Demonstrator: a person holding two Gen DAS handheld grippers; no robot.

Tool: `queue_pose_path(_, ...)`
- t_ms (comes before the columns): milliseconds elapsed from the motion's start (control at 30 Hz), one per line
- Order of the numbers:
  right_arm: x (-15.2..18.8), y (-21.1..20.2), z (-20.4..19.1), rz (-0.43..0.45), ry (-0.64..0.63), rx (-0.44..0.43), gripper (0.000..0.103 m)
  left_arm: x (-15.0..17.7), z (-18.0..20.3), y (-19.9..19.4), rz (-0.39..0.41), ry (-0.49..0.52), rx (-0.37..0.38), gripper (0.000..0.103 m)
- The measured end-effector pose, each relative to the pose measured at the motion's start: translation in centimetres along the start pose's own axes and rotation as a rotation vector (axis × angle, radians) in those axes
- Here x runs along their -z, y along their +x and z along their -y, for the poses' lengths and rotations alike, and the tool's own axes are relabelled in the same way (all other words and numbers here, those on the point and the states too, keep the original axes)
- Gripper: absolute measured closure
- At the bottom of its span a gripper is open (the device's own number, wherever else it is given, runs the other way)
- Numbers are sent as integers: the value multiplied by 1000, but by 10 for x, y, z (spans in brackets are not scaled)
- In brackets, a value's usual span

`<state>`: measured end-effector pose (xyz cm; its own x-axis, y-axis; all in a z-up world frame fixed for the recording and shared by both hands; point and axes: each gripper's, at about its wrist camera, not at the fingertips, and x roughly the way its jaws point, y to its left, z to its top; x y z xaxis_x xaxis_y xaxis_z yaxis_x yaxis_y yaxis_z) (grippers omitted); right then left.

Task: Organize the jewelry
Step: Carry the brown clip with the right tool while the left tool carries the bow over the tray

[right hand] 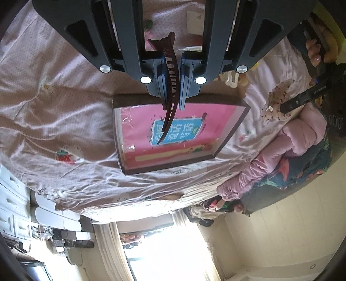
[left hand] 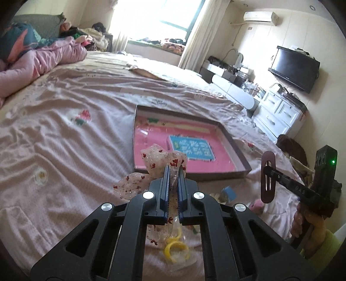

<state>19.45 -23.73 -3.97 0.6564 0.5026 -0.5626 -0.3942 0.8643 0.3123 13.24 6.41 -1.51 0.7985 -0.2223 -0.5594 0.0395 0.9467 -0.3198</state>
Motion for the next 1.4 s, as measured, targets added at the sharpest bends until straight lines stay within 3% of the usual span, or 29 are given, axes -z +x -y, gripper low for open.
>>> queue_pose_path(333,-17,0,3,31,-6,2,94,-21,23,19,19,39,12,101)
queue_pose_path(500,-29,7,0,34,-31,10,94,-33,21,41,-10,27,5,101)
queue_pose_path(900,-67,47,-1,39,-68,44,94,-45,18,81,-32,52,-28,101)
queue_pose_path(1400,-68,126,24,-116,-55,104,94,-43,11,126,-75,76,-57,101)
